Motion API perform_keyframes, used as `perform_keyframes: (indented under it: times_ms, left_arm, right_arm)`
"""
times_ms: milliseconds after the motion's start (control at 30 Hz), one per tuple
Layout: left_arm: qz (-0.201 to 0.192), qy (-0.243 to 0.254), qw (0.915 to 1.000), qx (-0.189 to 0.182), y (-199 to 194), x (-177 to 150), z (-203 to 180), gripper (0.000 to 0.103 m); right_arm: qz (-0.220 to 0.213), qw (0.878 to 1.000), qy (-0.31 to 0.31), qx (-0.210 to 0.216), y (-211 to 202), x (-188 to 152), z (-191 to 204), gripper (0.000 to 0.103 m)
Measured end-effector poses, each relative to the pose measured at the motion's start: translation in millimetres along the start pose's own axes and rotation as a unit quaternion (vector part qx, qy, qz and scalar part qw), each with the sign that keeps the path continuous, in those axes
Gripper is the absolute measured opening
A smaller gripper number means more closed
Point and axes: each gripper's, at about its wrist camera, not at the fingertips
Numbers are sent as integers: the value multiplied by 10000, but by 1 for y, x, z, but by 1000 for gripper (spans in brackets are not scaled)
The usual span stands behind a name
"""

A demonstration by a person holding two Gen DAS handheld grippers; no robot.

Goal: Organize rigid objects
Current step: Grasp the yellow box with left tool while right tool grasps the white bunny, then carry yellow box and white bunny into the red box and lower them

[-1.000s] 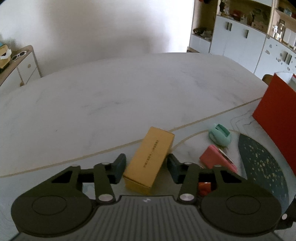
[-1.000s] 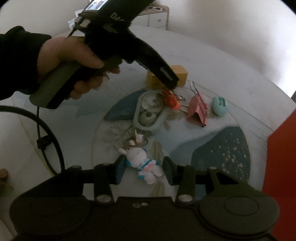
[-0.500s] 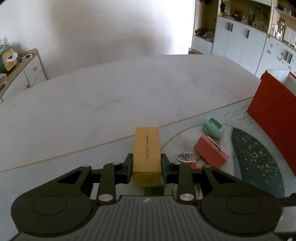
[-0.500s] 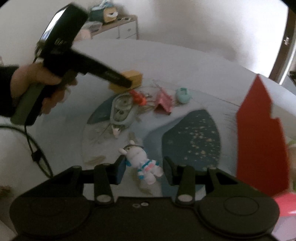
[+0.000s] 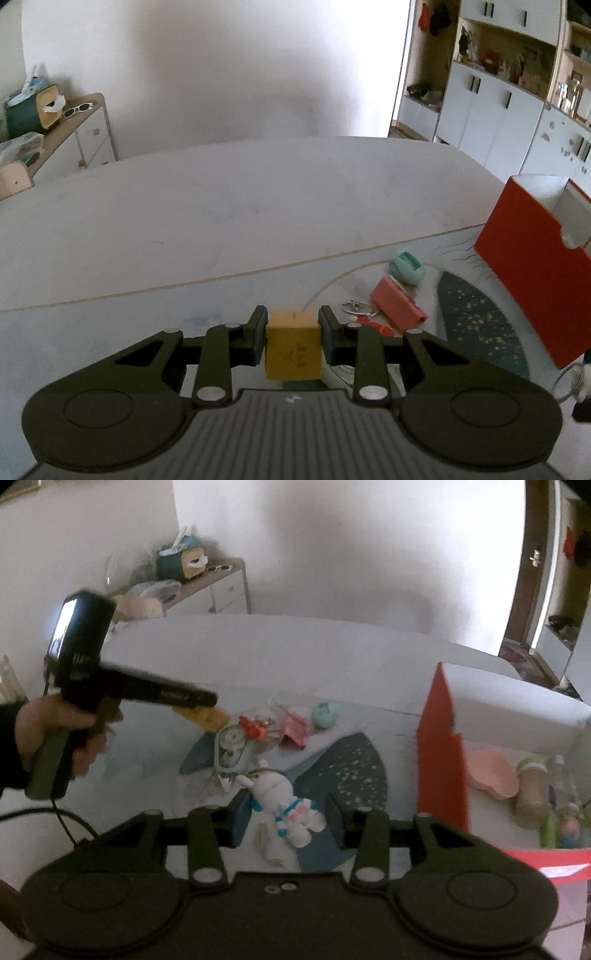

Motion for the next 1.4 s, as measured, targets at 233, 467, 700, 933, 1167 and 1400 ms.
perform_keyframes:
  times_ms: [233,467,700,933,1167,1400]
  left_arm:
    - [-42,-155,9998,75,-18,-3,-13,29]
    - [-299,-226,9993,-44,-48,8,-39,29]
    - [-491,-100,9978,-423,-62,26,-90,29]
    - [-663,216,9956,-630,-57,40,-147,29]
    - [-576,334,9942,-847,-35,53,-197,29]
    - [-636,509,9917,-993,-13,74,-243,29]
  right_arm:
    - [-95,9995,290,-95,-23,4,-29,43]
    - [-169,9981,510,-299,-36,5,-66,43]
    - [-219,9967,640,-448,-43,1,-101,43]
    - [-170,9956,748,-533,-46,-7,-139,43]
    - [-134,9944,841,-627,-45,-15,-181,43]
    - [-40,9941,883,-625,-38,-22,-220,43]
Point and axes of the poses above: each gripper's, at about its wrist camera, not at the fingertips, and y roughly the way its jaws point, z to its left, x to its top, and after that the axes turned 13 degrees about -x, right-handed
